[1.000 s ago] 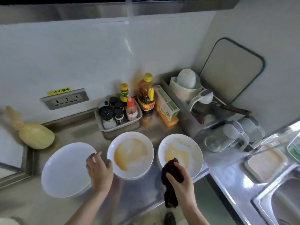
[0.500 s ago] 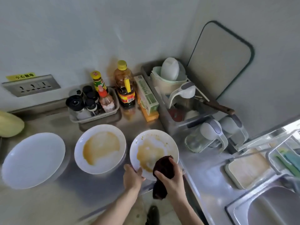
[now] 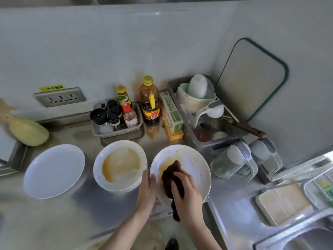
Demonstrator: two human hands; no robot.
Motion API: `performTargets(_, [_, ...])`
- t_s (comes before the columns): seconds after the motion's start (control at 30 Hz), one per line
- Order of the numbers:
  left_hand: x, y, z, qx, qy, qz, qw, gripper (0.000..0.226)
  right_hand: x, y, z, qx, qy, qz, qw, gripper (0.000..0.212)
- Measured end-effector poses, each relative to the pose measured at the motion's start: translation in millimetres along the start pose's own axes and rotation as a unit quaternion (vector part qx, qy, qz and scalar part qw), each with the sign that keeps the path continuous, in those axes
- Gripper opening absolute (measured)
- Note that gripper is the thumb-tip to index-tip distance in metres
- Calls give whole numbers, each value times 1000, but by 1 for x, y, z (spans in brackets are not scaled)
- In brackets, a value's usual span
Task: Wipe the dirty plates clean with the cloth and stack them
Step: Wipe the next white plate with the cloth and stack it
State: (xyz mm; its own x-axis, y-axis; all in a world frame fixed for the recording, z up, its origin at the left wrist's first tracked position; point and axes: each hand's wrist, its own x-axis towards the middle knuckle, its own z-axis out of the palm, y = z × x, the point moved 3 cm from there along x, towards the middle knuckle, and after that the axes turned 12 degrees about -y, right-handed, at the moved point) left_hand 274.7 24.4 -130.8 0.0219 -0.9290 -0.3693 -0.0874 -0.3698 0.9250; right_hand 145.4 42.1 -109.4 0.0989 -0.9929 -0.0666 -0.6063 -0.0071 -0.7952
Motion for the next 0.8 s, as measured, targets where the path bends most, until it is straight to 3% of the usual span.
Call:
performTargets(0.13, [3, 14, -13, 23, 16, 28, 999, 13, -5, -7, 33, -258, -69, -81, 960, 51])
performTargets(0.23, [0, 24, -30, 57, 23, 47, 997, 12, -3, -5, 25, -312, -55, -137, 938, 47])
performTargets(0.33, [-2, 41, -45, 60, 34, 66, 995, 17, 8, -1, 7, -312, -19, -134, 940, 46])
performTargets(0.47, [-2, 59, -56, 75, 52, 89, 992, 17, 16, -5, -6, -282, -24, -99, 954, 58])
performTargets(0.67, [-2, 60, -55, 119, 69, 88, 987, 10, -6, -55, 46, -122, 1, -193, 974, 42])
performTargets(0.8, [1, 67, -85, 136, 74, 86, 984, 12, 1, -56, 44, -177, -18, -273, 946, 34])
